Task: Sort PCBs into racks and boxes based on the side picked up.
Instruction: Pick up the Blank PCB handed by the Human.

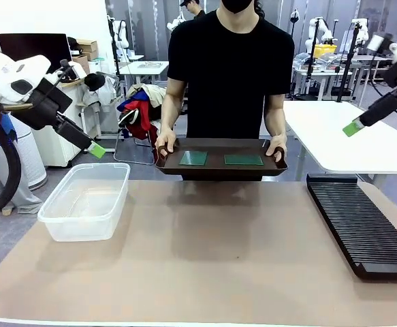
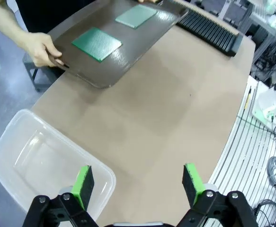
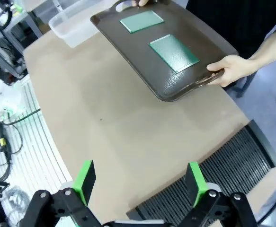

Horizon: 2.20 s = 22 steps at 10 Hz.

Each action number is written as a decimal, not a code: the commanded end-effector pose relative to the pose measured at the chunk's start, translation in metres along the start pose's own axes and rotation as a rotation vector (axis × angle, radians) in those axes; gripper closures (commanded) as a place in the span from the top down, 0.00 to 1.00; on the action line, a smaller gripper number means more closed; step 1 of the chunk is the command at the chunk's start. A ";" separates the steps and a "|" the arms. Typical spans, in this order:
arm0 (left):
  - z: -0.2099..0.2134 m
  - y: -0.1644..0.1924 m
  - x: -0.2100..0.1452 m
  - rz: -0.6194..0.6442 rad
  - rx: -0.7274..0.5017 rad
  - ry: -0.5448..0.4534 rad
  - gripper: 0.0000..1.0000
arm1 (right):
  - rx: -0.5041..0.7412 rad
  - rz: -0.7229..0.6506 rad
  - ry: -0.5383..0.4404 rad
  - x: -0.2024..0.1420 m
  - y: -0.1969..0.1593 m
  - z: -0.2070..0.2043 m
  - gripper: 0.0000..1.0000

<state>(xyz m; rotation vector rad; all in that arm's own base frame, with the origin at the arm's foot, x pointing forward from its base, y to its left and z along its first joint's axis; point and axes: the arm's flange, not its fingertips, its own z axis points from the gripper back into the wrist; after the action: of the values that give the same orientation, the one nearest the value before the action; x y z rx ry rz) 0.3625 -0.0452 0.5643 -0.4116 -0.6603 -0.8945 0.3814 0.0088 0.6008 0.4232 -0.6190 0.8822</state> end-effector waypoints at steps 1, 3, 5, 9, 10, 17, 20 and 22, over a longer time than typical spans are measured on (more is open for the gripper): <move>-0.002 0.016 0.006 -0.040 -0.063 -0.062 1.00 | 0.054 0.032 -0.050 -0.014 -0.024 0.000 1.00; 0.000 0.019 0.010 -0.042 -0.045 -0.054 1.00 | 0.030 0.070 -0.053 -0.026 -0.032 -0.003 1.00; -0.002 0.018 0.013 -0.043 0.044 -0.023 1.00 | -0.017 0.097 -0.087 -0.034 -0.042 -0.008 1.00; 0.001 0.017 0.016 -0.037 0.053 -0.024 1.00 | -0.012 0.089 -0.073 -0.037 -0.048 -0.001 1.00; 0.001 0.017 0.016 -0.037 0.053 -0.024 1.00 | -0.012 0.089 -0.073 -0.037 -0.048 -0.001 1.00; 0.001 0.017 0.016 -0.037 0.053 -0.024 1.00 | -0.012 0.089 -0.073 -0.037 -0.048 -0.001 1.00; 0.001 0.017 0.016 -0.037 0.053 -0.024 1.00 | -0.012 0.089 -0.073 -0.037 -0.048 -0.001 1.00; 0.001 0.017 0.016 -0.037 0.053 -0.024 1.00 | -0.012 0.089 -0.073 -0.037 -0.048 -0.001 1.00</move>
<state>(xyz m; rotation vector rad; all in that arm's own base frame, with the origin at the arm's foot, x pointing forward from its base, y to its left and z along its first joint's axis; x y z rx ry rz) 0.3827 -0.0444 0.5764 -0.3494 -0.7171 -0.9025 0.4009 -0.0385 0.5719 0.4030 -0.7124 0.9499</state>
